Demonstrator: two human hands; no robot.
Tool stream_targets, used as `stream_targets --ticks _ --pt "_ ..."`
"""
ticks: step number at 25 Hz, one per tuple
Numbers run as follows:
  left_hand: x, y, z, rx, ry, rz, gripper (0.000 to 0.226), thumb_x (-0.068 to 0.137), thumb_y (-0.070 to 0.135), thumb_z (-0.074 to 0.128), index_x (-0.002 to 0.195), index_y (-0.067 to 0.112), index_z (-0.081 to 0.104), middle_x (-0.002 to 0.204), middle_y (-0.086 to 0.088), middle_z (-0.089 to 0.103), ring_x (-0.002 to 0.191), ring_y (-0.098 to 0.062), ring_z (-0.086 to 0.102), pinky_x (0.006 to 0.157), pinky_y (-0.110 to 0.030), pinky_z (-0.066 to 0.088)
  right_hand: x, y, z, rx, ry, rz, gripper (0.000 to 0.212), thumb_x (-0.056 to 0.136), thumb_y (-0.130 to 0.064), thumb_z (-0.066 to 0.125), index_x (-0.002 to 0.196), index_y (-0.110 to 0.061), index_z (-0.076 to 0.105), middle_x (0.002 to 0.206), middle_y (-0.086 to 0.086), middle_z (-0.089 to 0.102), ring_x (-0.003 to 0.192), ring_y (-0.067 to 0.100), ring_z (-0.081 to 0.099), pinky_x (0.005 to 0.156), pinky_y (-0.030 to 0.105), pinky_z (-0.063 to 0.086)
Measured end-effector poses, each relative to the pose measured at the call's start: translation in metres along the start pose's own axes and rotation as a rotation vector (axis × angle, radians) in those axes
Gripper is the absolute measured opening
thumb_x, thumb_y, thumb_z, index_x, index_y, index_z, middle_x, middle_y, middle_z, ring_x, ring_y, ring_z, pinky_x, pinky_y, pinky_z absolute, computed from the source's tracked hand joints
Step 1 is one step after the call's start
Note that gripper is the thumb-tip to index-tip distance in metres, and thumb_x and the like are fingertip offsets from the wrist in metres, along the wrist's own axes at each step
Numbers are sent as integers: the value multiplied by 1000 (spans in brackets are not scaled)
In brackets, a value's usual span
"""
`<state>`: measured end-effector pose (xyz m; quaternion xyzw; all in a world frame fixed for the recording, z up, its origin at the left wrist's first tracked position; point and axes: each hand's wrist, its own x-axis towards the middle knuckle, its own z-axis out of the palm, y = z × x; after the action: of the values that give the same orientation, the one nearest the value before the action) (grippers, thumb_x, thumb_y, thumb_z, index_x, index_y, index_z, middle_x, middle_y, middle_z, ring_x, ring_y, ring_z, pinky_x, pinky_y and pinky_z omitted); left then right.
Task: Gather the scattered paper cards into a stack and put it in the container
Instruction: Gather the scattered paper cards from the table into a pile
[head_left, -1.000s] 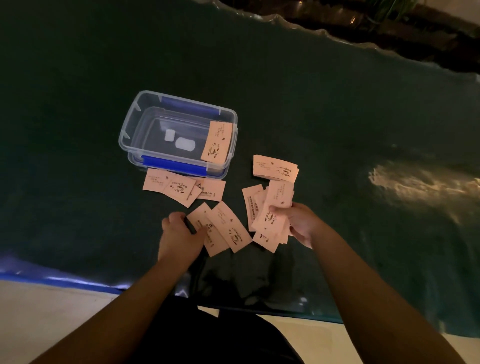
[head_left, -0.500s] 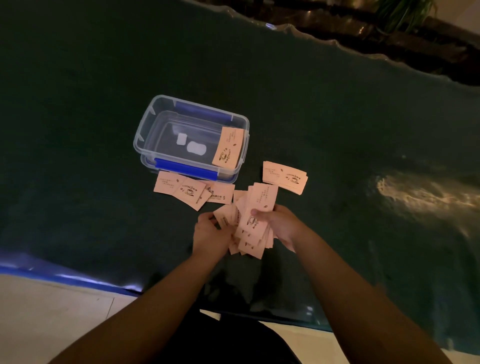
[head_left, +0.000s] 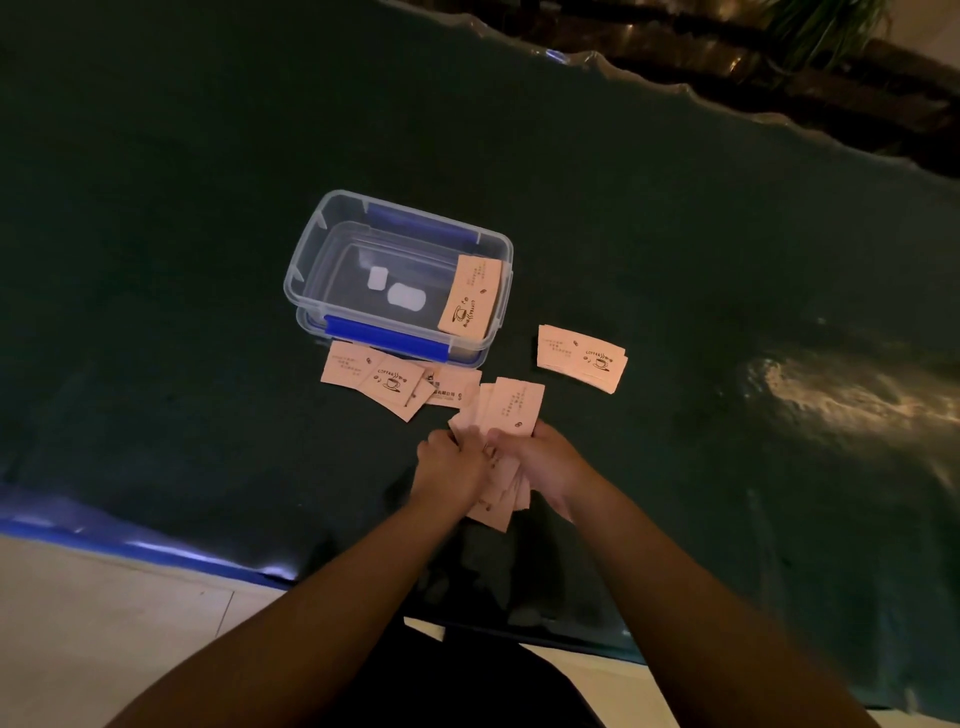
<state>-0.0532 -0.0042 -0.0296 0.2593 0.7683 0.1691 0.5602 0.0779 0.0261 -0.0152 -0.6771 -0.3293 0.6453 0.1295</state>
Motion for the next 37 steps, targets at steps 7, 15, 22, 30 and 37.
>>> stream_targets --ticks 7,15,22,30,37 --pt "-11 6 4 15 -63 -10 47 112 46 34 141 16 55 135 -12 57 89 -13 60 63 -28 43 3 0 5 -85 69 -8 81 89 -39 81 157 -23 40 160 5 53 137 28 57 96 39 50" --pt "-13 0 -14 -183 -272 -14 25 105 32 53 114 26 75 110 0 78 101 -16 72 78 -32 55 2 9 -9 -67 117 9 76 80 -26 89 145 -20 50 117 -2 68 98 16 70 70 33 55" --pt "32 -5 -84 -79 269 169 31 95 36 74 122 23 68 121 -1 71 105 -14 66 83 -29 56 0 13 -23 72 83 98 54 87 -27 84 135 -20 63 109 2 79 99 23 75 78 44 58" --pt "86 4 -128 555 422 122 116 67 72 84 155 13 40 153 -17 45 143 -37 40 115 -51 41 18 -19 -8 377 -48 20 43 95 -13 74 133 -28 62 123 7 78 107 26 73 79 49 58" --pt "77 15 -97 404 327 162 101 68 53 93 148 13 45 145 -13 57 139 -36 48 114 -53 44 32 -28 4 425 -115 9 37 95 -16 74 131 -25 66 112 6 84 101 24 80 77 49 64"
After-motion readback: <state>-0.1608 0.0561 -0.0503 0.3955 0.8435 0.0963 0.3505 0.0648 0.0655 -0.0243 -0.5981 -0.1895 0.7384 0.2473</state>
